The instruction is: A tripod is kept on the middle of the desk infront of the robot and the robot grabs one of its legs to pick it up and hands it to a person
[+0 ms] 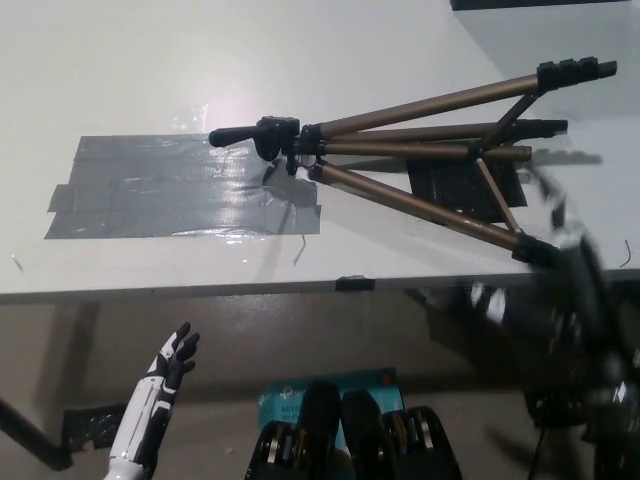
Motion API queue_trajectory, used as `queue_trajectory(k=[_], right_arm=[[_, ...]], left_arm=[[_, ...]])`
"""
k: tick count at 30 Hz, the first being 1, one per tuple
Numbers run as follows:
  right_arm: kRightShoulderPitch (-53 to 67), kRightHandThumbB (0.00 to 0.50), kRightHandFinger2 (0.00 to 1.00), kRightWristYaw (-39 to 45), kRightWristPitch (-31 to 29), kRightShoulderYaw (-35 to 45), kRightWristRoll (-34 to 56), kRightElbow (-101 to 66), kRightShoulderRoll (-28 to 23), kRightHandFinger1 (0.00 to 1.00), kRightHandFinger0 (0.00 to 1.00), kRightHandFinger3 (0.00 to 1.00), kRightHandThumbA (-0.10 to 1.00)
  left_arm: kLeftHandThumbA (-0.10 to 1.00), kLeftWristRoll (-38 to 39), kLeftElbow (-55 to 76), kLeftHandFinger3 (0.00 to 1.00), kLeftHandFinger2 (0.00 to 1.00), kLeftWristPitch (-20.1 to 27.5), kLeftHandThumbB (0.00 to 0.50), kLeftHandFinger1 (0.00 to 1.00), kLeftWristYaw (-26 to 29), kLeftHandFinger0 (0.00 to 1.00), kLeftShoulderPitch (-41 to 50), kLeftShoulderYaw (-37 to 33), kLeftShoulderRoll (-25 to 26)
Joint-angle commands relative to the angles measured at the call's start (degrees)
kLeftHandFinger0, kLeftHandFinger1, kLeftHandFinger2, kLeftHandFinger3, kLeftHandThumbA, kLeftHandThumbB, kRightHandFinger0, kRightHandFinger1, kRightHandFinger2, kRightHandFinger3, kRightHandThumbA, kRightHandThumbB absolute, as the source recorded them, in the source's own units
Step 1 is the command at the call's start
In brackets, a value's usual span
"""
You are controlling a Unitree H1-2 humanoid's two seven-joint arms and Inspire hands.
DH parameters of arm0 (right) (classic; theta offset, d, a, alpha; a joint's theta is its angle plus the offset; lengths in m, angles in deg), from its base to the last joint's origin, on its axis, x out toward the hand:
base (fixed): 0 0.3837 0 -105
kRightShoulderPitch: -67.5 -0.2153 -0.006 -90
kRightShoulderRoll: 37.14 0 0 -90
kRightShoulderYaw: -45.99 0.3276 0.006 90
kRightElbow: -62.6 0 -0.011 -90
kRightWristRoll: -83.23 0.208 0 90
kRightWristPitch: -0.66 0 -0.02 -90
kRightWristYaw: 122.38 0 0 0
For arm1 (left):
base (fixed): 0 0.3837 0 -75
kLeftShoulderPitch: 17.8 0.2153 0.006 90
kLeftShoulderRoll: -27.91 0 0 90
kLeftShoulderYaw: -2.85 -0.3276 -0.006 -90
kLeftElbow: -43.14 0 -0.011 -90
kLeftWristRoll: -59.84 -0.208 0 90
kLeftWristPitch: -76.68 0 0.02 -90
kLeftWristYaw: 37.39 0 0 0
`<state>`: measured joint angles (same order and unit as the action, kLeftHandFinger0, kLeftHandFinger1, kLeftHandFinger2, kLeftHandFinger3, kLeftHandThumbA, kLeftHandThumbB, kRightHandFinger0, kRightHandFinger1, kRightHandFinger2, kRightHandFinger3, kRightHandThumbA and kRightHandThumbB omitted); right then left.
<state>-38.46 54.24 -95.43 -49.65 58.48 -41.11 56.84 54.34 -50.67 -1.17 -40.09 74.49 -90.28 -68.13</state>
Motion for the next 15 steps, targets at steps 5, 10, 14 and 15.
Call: queue_trajectory(k=[5, 10, 14, 15], right_arm=[[-22.1, 0.418, 1.0, 5.7, 10.6, -3.8, -19.1, 7.9, -6.1, 1.0, 1.0, 1.0, 1.0], [-28.0, 0.429, 1.0, 5.1, 12.4, -7.0, -22.1, 16.8, -6.6, 1.0, 1.0, 1.0, 0.99], [-31.8, 0.424, 1.0, 4.7, 14.0, -9.6, -24.4, 22.9, -6.8, 1.0, 1.0, 1.0, 1.0], [-33.6, 0.424, 1.0, 4.1, 14.5, -10.6, -24.9, 26.1, -6.5, 1.0, 1.0, 1.0, 1.0]], left_arm=[[1.0, 0.0, 2.5, 1.0, 1.0, 2.7, 0.158, 1.0, -0.1, 1.0, 1.7, 0.1, 0.0], [1.0, -0.9, 2.3, 1.0, 1.0, 3.3, 0.159, 1.0, 0.1, 1.0, 2.1, -0.1, 0.2], [1.0, -0.8, 2.4, 1.0, 1.0, 3.3, 0.158, 1.0, -0.1, 1.0, 2.2, -0.3, 0.1], [1.0, -1.2, 2.6, 1.0, 1.0, 3.1, 0.155, 1.0, 0.1, 1.0, 2.3, -0.3, -0.1]])
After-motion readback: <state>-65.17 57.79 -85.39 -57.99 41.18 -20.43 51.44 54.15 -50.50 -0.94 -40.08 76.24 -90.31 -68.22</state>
